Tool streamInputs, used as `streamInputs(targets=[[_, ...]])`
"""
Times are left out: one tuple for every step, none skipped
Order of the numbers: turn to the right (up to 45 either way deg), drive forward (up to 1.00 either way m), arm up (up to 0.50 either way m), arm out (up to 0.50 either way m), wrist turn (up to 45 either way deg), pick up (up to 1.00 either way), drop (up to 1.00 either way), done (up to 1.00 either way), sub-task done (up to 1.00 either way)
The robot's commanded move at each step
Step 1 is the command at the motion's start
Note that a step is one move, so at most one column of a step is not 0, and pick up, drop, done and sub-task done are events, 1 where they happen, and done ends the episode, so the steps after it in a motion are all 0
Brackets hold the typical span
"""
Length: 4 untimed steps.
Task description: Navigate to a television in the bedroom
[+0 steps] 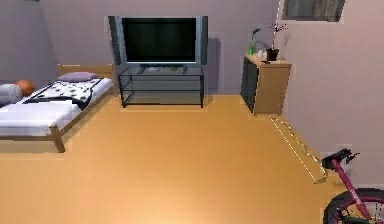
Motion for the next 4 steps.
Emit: streamInputs(targets=[[3.0,0.0,0.0,0.0,0.0,0.0,0.0,0.0,0.0],[0.0,1.0,0.0,0.0,0.0,0.0,0.0,0.0,0.0],[0.0,1.0,0.0,0.0,0.0,0.0,0.0,0.0,0.0],[3.0,0.0,0.0,0.0,0.0,0.0,0.0,0.0,0.0]])
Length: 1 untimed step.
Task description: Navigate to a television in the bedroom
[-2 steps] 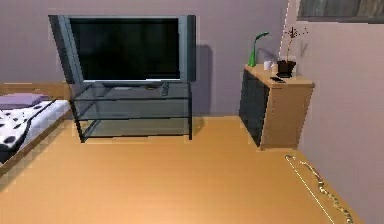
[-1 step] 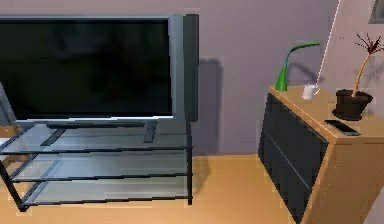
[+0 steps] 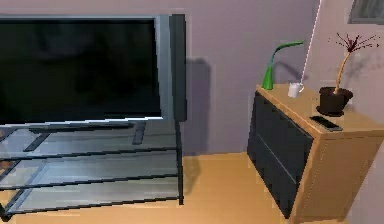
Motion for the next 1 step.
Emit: streamInputs(targets=[[0.0,0.6,0.0,0.0,0.0,0.0,0.0,0.0,0.0]])
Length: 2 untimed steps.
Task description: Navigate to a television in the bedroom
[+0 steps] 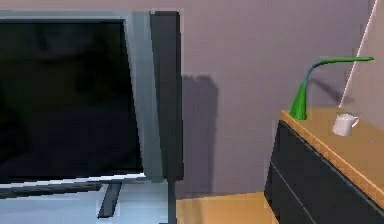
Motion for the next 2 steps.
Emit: streamInputs(targets=[[-42.0,0.0,0.0,0.0,0.0,0.0,0.0,0.0,0.0],[0.0,0.0,0.0,0.0,0.0,0.0,0.0,1.0,0.0]])
